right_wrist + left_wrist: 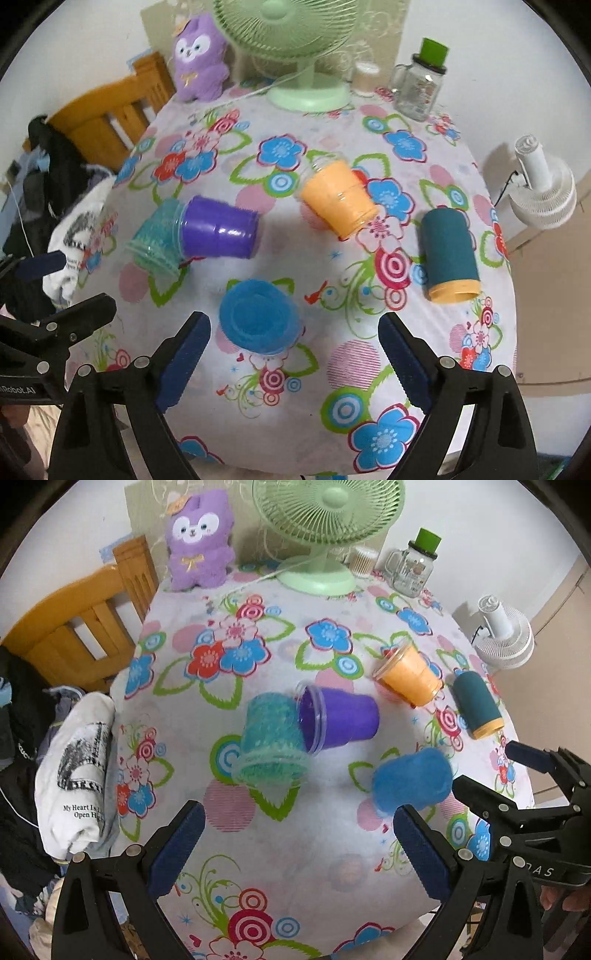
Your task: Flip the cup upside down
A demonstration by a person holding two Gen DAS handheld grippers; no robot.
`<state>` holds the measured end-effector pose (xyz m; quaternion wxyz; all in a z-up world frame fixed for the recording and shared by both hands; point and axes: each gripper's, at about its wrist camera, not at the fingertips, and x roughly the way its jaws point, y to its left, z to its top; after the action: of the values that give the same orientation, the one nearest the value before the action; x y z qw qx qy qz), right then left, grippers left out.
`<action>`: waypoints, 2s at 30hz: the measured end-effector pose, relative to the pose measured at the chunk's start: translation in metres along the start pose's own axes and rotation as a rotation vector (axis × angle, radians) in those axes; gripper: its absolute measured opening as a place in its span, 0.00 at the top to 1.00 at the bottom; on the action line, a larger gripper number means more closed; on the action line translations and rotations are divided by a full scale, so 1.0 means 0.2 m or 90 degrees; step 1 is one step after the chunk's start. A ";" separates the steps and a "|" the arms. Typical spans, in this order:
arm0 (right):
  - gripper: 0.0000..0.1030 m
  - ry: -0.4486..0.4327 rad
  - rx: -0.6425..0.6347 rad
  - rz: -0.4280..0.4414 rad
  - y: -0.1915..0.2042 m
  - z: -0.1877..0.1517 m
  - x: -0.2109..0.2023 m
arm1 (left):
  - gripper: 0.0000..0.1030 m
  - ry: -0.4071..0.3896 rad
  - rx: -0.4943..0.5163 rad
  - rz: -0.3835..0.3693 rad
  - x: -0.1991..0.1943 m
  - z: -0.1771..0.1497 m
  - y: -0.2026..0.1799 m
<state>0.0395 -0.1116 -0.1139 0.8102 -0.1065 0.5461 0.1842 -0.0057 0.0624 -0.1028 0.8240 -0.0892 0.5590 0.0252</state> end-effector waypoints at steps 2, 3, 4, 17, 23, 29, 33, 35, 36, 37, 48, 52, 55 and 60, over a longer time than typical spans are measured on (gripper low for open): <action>0.09 -0.015 0.013 0.005 -0.04 0.00 -0.05 | 0.00 -0.001 -0.008 0.002 -0.03 0.01 -0.03; 0.09 -0.026 0.017 0.008 -0.05 0.00 -0.07 | 0.00 -0.002 -0.013 -0.007 -0.04 0.02 -0.04; 0.09 -0.038 0.022 0.008 -0.07 0.01 -0.10 | 0.00 -0.003 -0.016 -0.016 -0.05 0.02 -0.05; 0.09 -0.128 0.051 -0.004 -0.29 0.09 -0.48 | 0.00 -0.049 -0.033 0.011 -0.33 0.13 -0.30; 0.09 -0.150 0.049 -0.011 -0.35 0.07 -0.57 | 0.00 -0.075 -0.027 0.015 -0.42 0.15 -0.41; 0.09 -0.163 0.049 -0.019 -0.39 0.04 -0.61 | 0.00 -0.075 -0.019 0.034 -0.45 0.14 -0.51; 0.09 -0.173 0.048 -0.019 -0.41 0.03 -0.64 | 0.00 -0.079 -0.027 0.034 -0.46 0.13 -0.54; 0.09 -0.181 0.049 -0.020 -0.42 0.02 -0.66 | 0.00 -0.085 -0.030 0.037 -0.48 0.12 -0.56; 0.09 -0.184 0.049 -0.020 -0.43 0.02 -0.66 | 0.00 -0.088 -0.031 0.039 -0.48 0.11 -0.56; 0.09 -0.186 0.049 -0.020 -0.43 0.01 -0.67 | 0.00 -0.091 -0.031 0.041 -0.49 0.11 -0.57; 0.09 -0.189 0.054 -0.025 -0.46 -0.02 -0.68 | 0.00 -0.105 -0.031 0.048 -0.50 0.09 -0.60; 0.09 -0.190 0.056 -0.027 -0.47 -0.02 -0.69 | 0.00 -0.106 -0.030 0.047 -0.51 0.09 -0.61; 0.09 -0.192 0.060 -0.026 -0.47 -0.02 -0.69 | 0.00 -0.107 -0.030 0.049 -0.51 0.09 -0.62; 0.09 -0.195 0.061 -0.027 -0.47 -0.01 -0.69 | 0.00 -0.111 -0.030 0.049 -0.51 0.11 -0.62</action>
<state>0.0302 -0.2238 0.0105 0.8921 -0.0502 0.4216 0.1547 -0.0067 -0.0501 0.0134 0.8657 -0.0846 0.4872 0.0777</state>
